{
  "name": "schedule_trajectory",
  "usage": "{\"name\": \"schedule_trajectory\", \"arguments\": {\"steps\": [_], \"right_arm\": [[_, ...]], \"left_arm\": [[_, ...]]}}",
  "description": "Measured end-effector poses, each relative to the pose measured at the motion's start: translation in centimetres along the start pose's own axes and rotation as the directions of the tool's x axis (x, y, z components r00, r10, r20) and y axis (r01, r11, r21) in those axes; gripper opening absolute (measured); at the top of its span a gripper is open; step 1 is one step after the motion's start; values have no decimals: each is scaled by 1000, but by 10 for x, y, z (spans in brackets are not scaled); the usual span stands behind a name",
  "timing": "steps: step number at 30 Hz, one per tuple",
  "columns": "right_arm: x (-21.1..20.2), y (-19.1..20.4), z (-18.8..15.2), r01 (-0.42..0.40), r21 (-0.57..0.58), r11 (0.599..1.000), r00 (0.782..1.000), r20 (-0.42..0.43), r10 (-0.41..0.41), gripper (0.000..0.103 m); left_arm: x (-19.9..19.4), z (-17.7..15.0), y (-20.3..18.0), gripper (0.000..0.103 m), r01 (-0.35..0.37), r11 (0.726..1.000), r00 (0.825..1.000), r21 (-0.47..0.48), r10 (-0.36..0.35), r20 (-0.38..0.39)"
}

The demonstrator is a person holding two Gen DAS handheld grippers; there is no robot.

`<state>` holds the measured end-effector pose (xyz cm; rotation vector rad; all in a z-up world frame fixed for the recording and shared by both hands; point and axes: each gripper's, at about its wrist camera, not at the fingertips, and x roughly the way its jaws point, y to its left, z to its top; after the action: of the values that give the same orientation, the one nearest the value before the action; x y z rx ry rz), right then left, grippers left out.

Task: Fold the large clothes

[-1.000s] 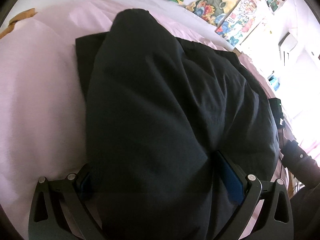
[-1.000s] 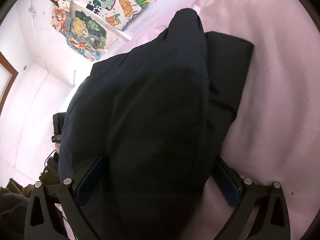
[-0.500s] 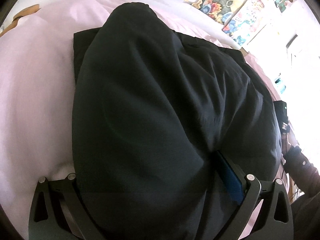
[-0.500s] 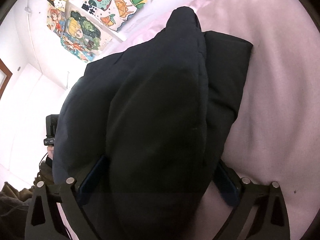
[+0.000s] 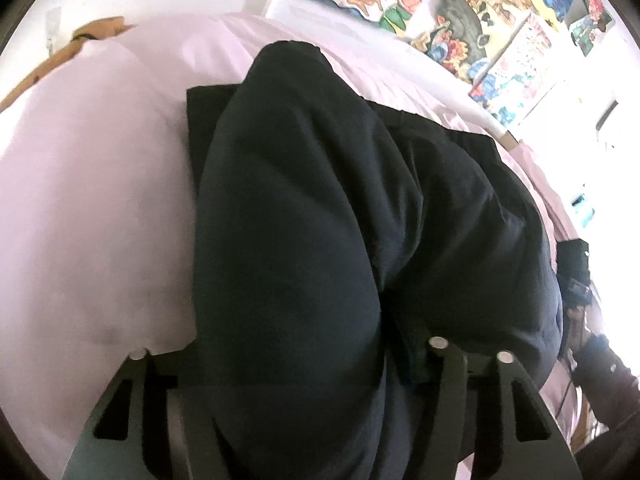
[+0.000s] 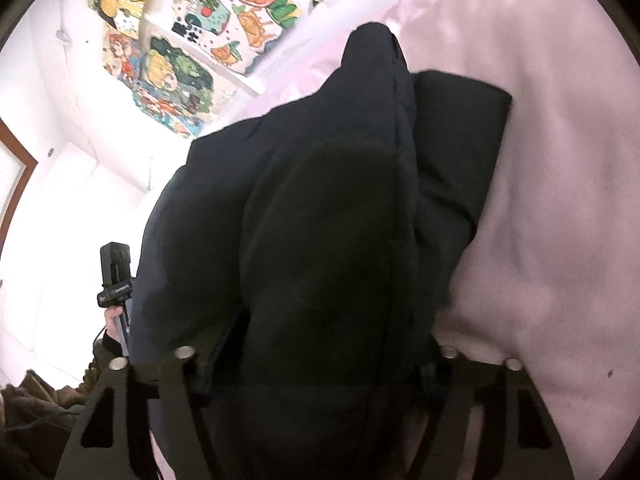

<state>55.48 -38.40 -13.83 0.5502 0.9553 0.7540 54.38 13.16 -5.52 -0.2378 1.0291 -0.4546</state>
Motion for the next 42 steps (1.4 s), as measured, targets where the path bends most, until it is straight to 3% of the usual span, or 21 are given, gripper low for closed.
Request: {"name": "schedule_trajectory", "arguments": {"steps": [2,11,18,26,33,37,42], "right_arm": [[-4,2,-2,-9,-4,1000,1000,18,9,52],[-14,33,-12,54,-31,998,993,109,-50,32],[-30,70,-27,53,-57,997,984,171,-42,30],[-63,167,-64,226,-130,965,964,173,-202,28],[-87,250,-85,333,-190,924,942,122,-314,28],[-84,256,-102,337,-174,925,941,101,-323,28],[-68,229,-122,349,-149,925,937,19,-350,28]], "left_arm": [[-3,-4,-7,42,-26,1000,999,-3,26,26],[-22,-11,-42,21,-96,995,992,-2,95,88],[-55,-19,-74,18,-111,993,989,38,107,102],[-119,-43,-116,17,-85,993,988,79,74,132],[-159,-62,-132,17,-105,989,992,102,97,79],[-157,-79,-127,17,-115,991,993,67,112,37],[-131,-105,-112,17,-116,993,993,8,116,-7]]}}
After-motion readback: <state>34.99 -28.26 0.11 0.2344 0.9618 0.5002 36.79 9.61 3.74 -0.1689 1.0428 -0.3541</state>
